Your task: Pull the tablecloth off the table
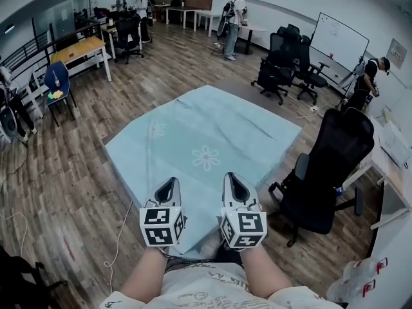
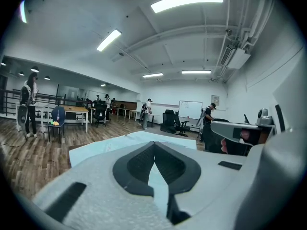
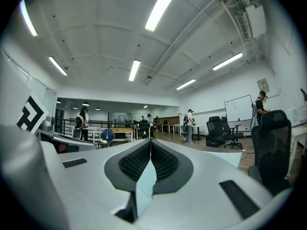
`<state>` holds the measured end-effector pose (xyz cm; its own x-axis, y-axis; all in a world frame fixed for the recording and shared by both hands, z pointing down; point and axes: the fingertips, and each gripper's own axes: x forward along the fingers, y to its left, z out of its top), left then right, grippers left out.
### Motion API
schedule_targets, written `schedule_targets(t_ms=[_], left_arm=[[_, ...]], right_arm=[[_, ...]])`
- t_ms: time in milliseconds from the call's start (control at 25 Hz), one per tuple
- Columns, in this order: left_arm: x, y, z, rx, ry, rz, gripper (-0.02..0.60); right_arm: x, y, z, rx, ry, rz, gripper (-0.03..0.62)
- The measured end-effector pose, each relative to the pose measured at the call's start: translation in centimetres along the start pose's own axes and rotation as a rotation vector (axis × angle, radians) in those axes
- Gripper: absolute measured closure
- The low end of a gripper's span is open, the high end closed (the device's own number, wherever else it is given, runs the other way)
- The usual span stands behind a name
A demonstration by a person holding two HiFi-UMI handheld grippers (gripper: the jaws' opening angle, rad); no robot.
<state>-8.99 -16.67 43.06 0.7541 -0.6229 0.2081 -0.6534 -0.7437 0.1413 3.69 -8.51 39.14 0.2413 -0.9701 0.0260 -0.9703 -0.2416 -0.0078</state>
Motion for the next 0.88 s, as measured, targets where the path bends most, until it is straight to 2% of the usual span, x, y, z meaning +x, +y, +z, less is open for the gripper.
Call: schedule_targets(t_ms=[440, 880], left_arm=[[11.3, 0.4, 0.4, -0.022, 0.049, 0.103, 0.571], [23.3, 1.6, -1.4, -0.087, 0.134, 0.23, 0.571]], right_arm=[[10.9, -10.0, -2.1, 0.046, 0.05, 0.001, 0.579], [23.0, -18.7, -6.2, 0.061, 0.155, 0.073, 0.579]])
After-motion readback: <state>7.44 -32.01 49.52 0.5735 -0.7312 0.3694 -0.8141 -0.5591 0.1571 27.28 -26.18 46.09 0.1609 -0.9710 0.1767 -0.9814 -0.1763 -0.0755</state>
